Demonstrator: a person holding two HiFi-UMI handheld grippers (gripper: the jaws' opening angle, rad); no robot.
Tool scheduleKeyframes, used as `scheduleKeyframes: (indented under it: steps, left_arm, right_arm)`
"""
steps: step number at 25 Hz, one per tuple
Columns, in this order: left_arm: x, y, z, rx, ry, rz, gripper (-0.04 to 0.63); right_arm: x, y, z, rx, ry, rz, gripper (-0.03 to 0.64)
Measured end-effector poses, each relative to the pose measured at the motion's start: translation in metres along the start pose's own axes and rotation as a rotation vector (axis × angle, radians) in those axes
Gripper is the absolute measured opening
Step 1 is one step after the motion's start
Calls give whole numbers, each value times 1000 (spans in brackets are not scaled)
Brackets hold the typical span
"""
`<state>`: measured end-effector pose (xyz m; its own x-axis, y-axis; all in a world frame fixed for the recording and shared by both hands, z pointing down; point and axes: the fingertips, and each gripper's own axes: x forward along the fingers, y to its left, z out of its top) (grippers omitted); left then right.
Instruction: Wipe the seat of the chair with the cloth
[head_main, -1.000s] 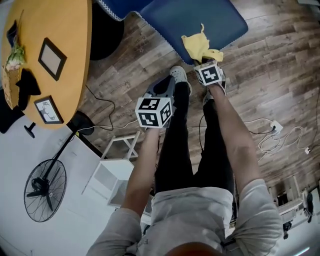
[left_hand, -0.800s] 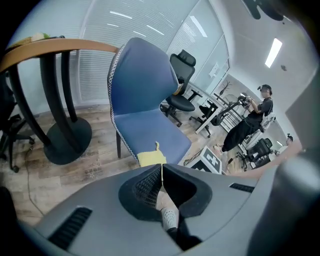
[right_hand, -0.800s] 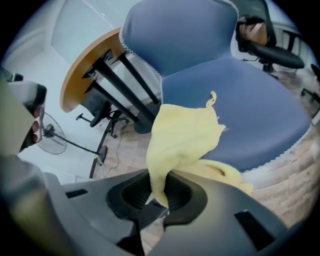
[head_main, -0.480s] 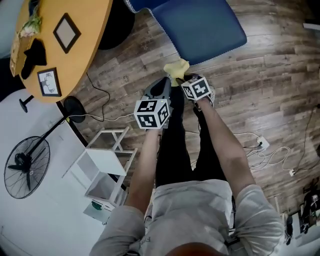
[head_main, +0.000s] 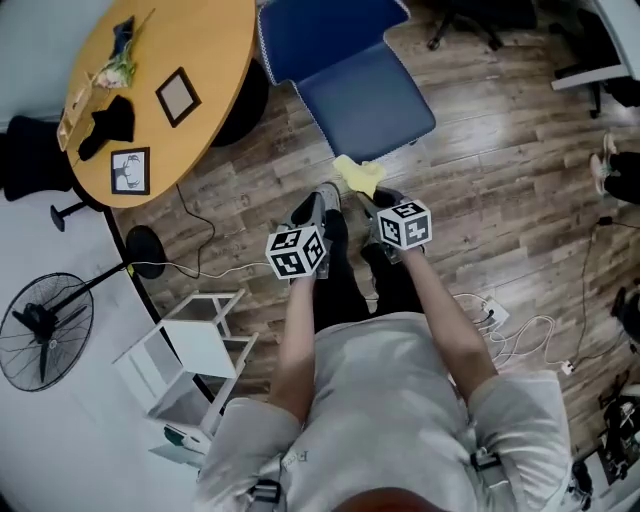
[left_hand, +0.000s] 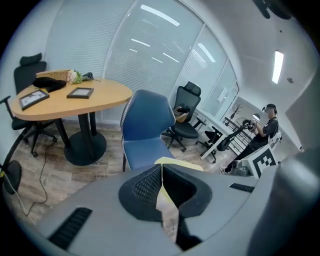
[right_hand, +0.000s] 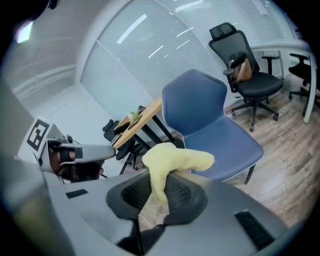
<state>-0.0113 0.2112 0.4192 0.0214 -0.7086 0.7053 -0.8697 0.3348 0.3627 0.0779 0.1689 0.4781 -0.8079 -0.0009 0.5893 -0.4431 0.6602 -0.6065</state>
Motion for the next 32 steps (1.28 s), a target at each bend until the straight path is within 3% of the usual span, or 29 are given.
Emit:
scheduleKeyframes:
  steps: [5,10,12,15,20,26,32]
  left_arm:
    - [-29,-30,9,7,-21,-22,28]
    - [-56,-54,26,100,-38,-30,28]
    - [-60,-67,40,128,-63,-40,28]
    - [-59,-78,56,149,-99,-57,28]
    - [-59,-84,50,182,-86,-73,28]
    - [-61,-91,46,219,-92,-83,28]
    - [-69,-73,37,178,-96,-49,28]
  right_arm:
    - [-67,19,48,-77,-108,-31,72]
    - [-119,28,66,29,-237,-35,72]
    - [-136,26,63,26,-269,-25,72]
    - [-147,14,56,-42,-242,-59,72]
    - [-162,10,54,-116,-235,-114,71]
    - [-171,14,52,-127,-270,-114,71]
    - [-179,17,48,-126,-294,-104,71]
